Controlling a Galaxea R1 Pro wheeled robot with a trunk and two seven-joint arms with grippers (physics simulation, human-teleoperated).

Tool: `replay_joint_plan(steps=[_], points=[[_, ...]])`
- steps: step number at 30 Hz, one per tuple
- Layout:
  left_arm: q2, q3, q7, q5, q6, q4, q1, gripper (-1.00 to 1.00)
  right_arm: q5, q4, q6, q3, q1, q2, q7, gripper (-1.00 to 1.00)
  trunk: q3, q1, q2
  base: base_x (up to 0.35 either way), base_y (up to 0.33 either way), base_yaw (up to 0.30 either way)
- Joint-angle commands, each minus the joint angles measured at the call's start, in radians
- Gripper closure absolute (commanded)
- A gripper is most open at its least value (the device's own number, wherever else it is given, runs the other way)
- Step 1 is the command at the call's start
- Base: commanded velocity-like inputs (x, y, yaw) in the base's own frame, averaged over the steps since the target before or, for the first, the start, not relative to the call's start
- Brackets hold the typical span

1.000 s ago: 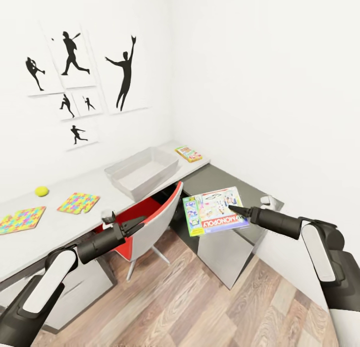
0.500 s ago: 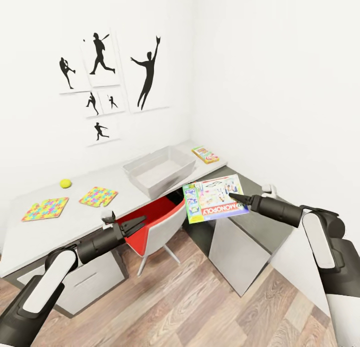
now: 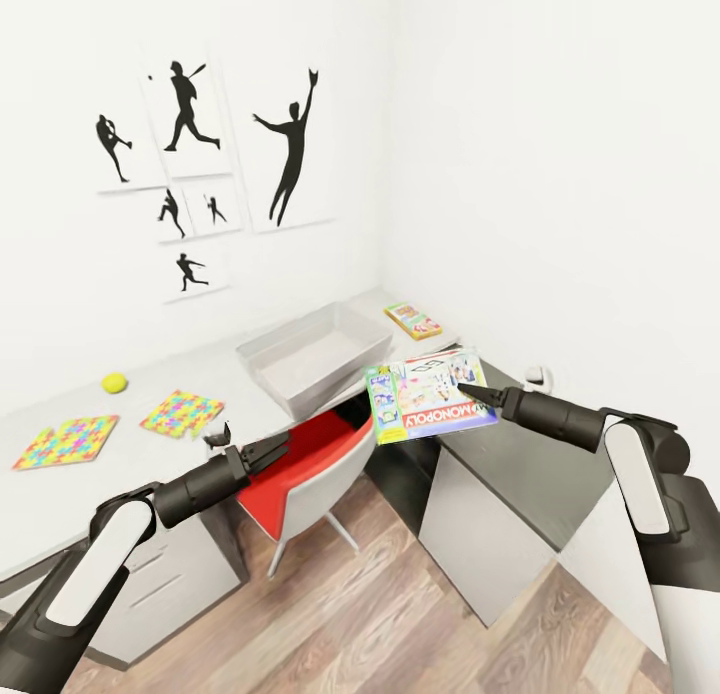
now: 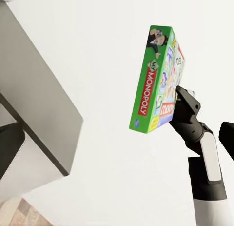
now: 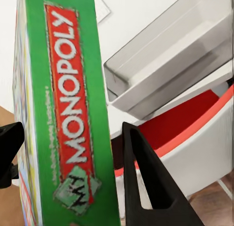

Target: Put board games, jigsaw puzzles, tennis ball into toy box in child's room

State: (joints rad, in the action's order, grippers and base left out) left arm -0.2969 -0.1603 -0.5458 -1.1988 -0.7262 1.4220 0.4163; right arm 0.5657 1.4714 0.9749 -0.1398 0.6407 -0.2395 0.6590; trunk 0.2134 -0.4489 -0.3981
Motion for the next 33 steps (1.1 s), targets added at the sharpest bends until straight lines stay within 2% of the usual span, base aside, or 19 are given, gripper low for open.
replay_joint_plan(steps=[1,15,33], points=[[-0.001,-0.001,0.001,-0.007,-0.006,0.000,0.001,-1.00,0.003,0.000,0.007,-0.001,0.001,0.000,0.004,1.00,0.002,-0.001,-0.002,0.315,-0.081,0.003],[-0.001,-0.001,0.003,-0.006,-0.004,0.000,0.001,-1.00,0.005,0.000,0.007,-0.001,0.002,0.000,0.006,1.00,0.002,-0.001,-0.002,0.293,-0.099,0.025],[-0.001,-0.001,0.003,-0.005,-0.005,0.000,0.001,-1.00,0.005,0.000,0.007,-0.001,0.002,0.000,0.005,1.00,0.002,-0.001,-0.002,0.048,-0.021,0.250]])
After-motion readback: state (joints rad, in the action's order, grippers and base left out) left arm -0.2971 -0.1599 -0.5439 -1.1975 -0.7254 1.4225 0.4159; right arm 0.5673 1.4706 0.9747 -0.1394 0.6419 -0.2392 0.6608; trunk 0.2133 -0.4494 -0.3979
